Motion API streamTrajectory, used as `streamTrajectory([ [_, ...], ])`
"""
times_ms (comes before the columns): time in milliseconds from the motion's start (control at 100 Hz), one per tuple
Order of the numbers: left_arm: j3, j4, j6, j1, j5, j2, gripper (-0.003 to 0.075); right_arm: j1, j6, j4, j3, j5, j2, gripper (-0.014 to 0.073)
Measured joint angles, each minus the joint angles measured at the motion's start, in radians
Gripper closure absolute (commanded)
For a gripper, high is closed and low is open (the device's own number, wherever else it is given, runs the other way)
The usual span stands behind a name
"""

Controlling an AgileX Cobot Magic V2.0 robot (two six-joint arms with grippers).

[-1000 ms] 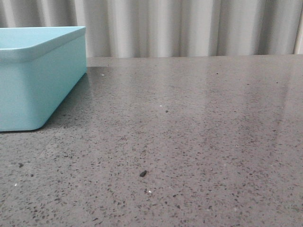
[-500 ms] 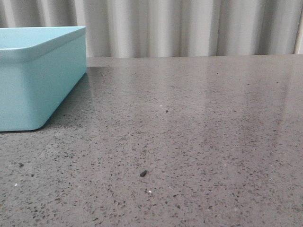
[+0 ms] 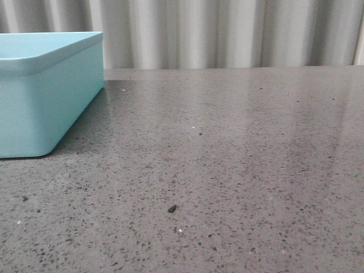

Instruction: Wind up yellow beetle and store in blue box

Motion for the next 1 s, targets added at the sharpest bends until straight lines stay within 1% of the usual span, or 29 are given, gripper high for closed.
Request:
streamTrajectory([
  [200, 0.0, 0.0, 0.0, 0.0, 0.0, 0.0, 0.0741, 0.0, 0.0, -0.002, 0.005, -0.008, 0.0, 0.0635],
  [310, 0.0, 0.0, 0.0, 0.0, 0.0, 0.0, 0.0741, -0.012, 0.0, -0.016, 0.041, -0.012, -0.002, 0.0635],
  [530, 0.0, 0.0, 0.0, 0.0, 0.0, 0.0, 0.0741, -0.085, 0.0, -0.05, 0.22, -0.014, -0.002, 0.0635],
  [660, 0.0, 0.0, 0.0, 0.0, 0.0, 0.0, 0.0741, -0.108, 0.0, -0.059, 0.33, -0.014, -0.009, 0.0635],
  [830, 0.0, 0.0, 0.0, 0.0, 0.0, 0.0, 0.0741, -0.116, 0.0, -0.063, 0.487, -0.031, -0.099, 0.0635],
  [920, 0.0, 0.0, 0.0, 0.0, 0.0, 0.0, 0.0741, -0.125, 0.0, -0.063, 0.531, -0.071, -0.164, 0.0635],
  [1000, 0.0, 0.0, 0.0, 0.0, 0.0, 0.0, 0.0741, -0.142, 0.0, -0.063, 0.533, -0.08, -0.189, 0.0635],
])
